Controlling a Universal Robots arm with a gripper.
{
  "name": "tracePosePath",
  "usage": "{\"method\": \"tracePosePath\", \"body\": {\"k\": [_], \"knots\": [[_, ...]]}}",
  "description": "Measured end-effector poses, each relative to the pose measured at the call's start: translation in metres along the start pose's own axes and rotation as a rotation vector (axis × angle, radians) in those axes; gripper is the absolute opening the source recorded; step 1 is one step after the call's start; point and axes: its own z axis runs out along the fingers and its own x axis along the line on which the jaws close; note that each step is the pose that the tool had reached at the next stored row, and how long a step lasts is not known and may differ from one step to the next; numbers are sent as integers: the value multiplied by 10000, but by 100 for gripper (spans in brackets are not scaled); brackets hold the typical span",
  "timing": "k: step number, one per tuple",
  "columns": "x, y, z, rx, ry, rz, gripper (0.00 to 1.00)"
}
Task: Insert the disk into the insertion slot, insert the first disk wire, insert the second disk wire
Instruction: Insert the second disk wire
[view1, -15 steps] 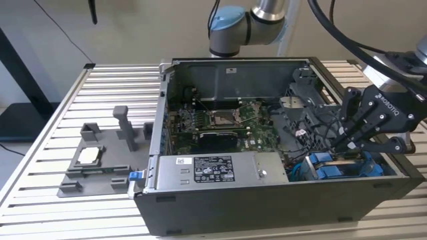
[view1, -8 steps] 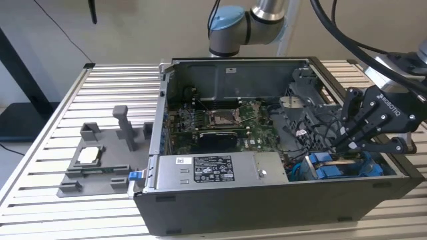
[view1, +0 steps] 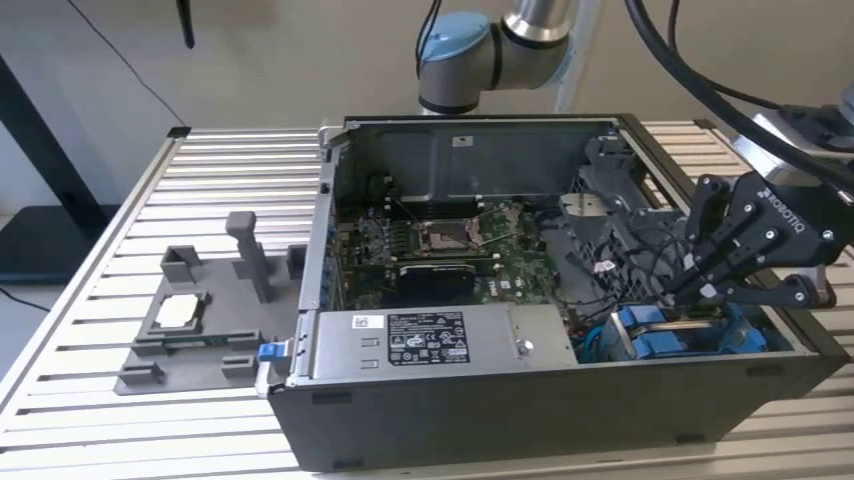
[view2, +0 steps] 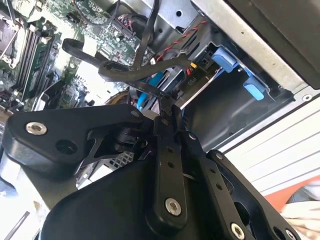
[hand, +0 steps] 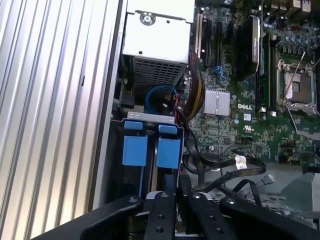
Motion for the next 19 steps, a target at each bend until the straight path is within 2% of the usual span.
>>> {"method": "tracePosePath", "body": {"k": [6,12,17,19], "knots": [[4,-13,14,47,-81,349,16],[13,-43,17,64,-123,527,16],[33,-44,19,39,-170,712,16],[40,-44,17,32,-172,726,16]]}}
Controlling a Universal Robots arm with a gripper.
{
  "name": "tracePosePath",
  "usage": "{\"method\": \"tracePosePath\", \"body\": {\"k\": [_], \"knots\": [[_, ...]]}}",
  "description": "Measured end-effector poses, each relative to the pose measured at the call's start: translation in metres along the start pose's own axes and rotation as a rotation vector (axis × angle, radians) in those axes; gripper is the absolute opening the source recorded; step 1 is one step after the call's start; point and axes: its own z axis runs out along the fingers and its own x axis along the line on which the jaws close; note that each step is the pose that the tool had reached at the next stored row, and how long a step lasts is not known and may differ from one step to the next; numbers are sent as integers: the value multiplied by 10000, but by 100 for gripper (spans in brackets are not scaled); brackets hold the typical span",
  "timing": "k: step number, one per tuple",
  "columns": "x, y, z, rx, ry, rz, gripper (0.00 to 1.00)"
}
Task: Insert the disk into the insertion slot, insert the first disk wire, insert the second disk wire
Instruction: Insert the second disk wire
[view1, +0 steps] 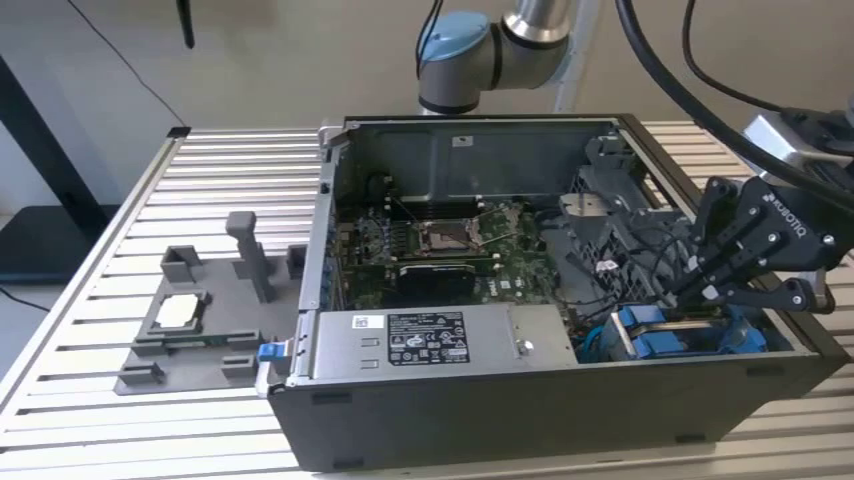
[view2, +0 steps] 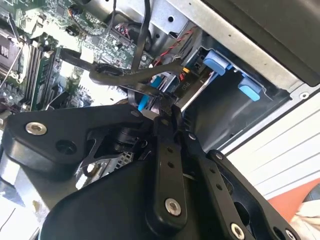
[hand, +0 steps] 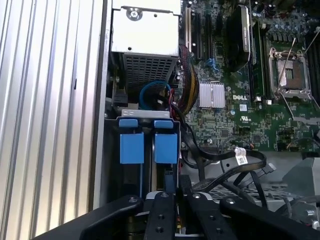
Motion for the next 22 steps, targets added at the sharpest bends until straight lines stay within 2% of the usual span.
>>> {"method": "tracePosePath", "body": {"k": [7,22], "knots": [[8,-1,3,-3,2,3,16],[16,-13,56,-3,1,3,16]]}}
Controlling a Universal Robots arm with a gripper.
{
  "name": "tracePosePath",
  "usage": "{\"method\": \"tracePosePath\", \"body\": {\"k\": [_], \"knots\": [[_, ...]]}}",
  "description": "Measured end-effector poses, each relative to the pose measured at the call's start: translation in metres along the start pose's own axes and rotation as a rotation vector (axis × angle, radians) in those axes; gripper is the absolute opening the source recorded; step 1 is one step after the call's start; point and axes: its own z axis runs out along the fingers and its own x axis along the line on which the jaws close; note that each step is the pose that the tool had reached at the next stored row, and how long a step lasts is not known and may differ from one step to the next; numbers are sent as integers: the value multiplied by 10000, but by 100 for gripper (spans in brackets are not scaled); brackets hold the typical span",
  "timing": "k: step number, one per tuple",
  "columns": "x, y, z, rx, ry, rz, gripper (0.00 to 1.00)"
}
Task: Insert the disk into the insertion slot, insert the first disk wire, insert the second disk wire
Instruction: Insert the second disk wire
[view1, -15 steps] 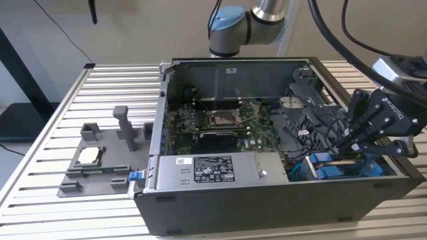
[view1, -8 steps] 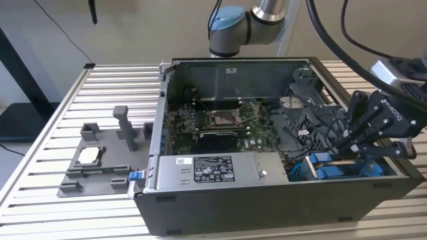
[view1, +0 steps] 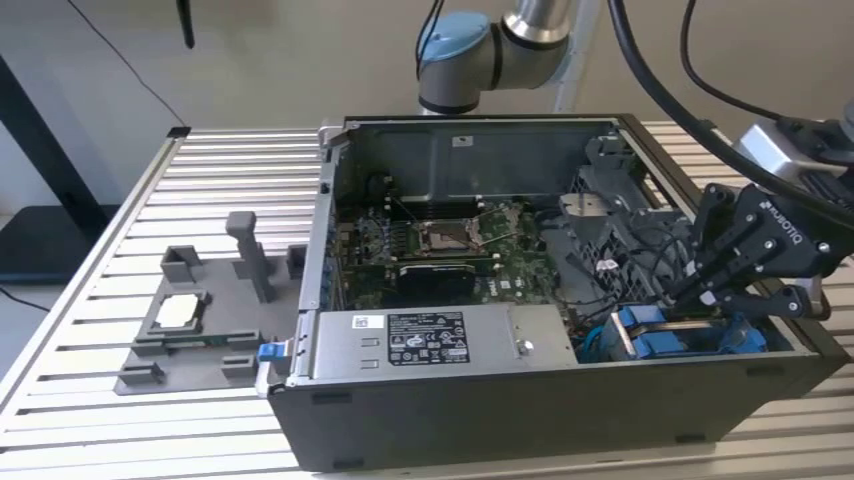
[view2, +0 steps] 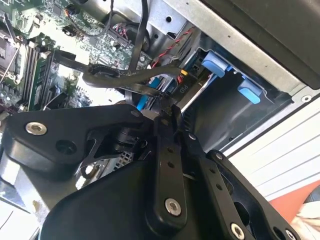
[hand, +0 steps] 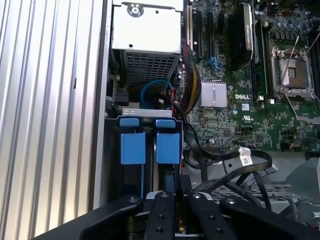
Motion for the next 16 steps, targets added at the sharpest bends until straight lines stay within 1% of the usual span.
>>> {"method": "tracePosePath", "body": {"k": [3,4,5,6,10,13,16], "knots": [[0,-1,3,1,-4,-1,18],[0,-1,3,0,-3,-1,23],[0,-1,3,0,-2,0,23],[1,-1,3,0,-1,0,30],[-2,3,-12,-1,23,6,30],[-10,11,-48,-1,49,12,30],[-21,24,-96,-1,83,20,30]]}}
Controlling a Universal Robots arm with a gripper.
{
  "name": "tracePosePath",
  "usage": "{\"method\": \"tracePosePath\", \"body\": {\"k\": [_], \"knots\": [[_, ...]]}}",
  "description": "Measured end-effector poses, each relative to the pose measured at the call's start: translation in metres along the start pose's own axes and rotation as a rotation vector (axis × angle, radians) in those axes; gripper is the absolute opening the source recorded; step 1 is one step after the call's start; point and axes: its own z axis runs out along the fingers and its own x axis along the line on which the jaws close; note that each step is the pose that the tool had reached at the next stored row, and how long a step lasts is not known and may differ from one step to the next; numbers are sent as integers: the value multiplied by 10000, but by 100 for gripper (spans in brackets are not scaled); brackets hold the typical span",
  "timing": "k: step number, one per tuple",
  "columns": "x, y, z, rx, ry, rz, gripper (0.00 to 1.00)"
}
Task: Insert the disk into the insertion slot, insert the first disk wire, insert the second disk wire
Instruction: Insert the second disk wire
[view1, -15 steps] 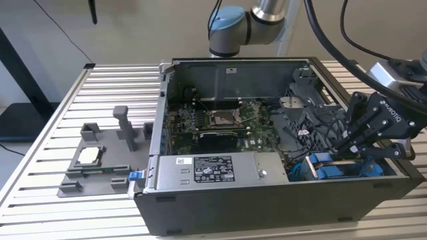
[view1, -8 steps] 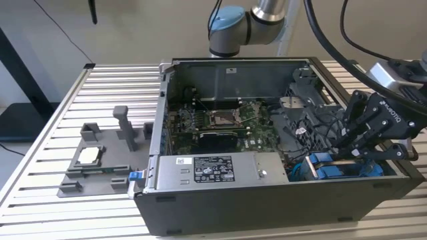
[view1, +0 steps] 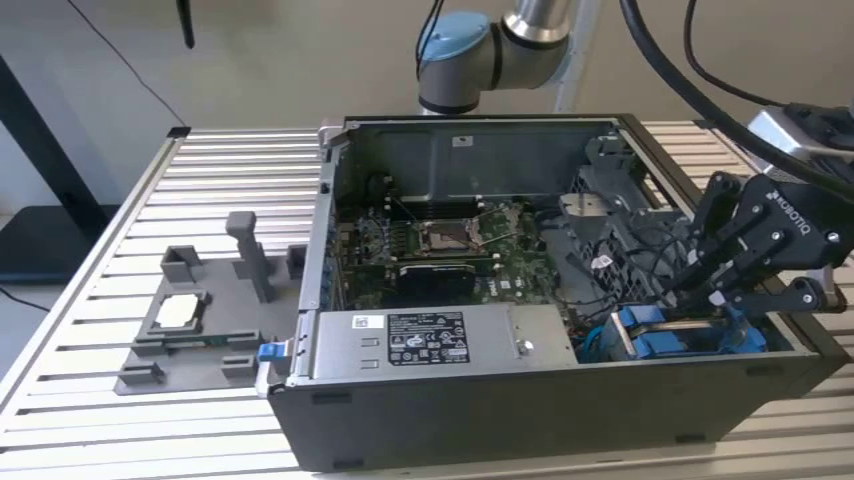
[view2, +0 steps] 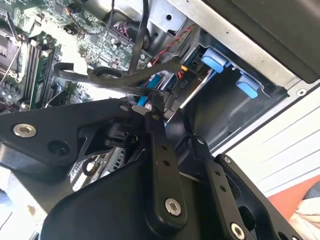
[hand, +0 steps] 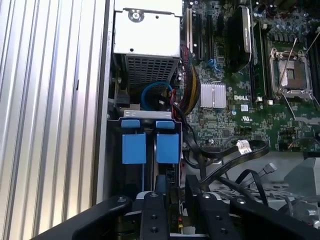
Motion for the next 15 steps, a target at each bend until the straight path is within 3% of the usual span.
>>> {"method": "tracePosePath", "body": {"k": [3,9,15], "knots": [[-11,16,-68,1,26,6,30],[-40,69,-289,0,41,10,30],[-58,104,-432,1,49,11,30]]}}
